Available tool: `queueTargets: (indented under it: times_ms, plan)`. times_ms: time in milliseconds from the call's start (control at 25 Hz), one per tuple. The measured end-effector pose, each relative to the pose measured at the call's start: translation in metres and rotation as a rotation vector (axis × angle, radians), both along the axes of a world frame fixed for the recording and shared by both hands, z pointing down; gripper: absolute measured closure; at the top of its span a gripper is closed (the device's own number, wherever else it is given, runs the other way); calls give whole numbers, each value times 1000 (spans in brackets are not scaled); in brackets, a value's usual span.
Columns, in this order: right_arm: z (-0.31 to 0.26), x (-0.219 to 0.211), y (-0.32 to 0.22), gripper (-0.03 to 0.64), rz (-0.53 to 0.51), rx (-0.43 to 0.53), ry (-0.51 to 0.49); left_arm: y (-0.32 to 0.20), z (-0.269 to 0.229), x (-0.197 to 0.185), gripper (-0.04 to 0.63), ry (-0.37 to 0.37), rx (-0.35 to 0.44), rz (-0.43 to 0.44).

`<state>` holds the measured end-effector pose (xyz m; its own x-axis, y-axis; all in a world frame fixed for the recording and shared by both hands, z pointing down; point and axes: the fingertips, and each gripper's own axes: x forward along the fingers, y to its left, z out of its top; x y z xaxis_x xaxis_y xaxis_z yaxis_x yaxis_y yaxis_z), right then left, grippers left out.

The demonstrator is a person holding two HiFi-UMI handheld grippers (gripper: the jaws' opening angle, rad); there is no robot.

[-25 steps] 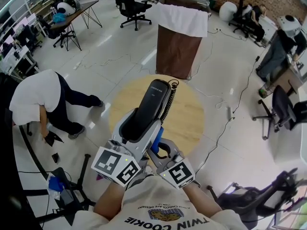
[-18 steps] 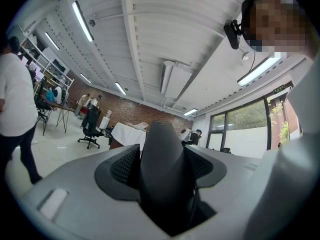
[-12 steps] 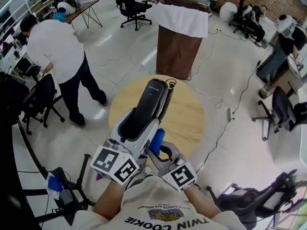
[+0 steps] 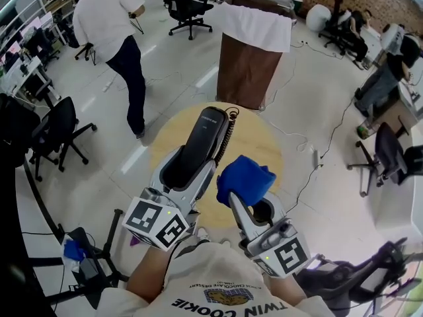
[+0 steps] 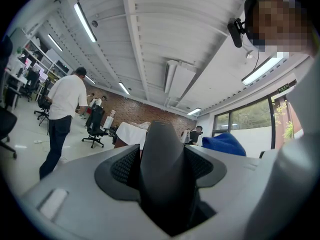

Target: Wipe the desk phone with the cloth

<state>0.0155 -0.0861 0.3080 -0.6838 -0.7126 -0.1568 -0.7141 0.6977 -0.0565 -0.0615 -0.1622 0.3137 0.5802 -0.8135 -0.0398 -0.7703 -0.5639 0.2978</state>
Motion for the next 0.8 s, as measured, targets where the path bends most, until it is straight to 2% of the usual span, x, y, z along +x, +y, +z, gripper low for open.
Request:
queueTargets:
  times_ms: [320, 800]
  plan:
    - [-12, -12, 2, 557, -44, 28, 7, 5, 4, 6, 325, -5, -1, 20]
    - [-30, 25, -41, 557, 63, 92, 68, 21, 4, 20, 325, -6, 3, 56]
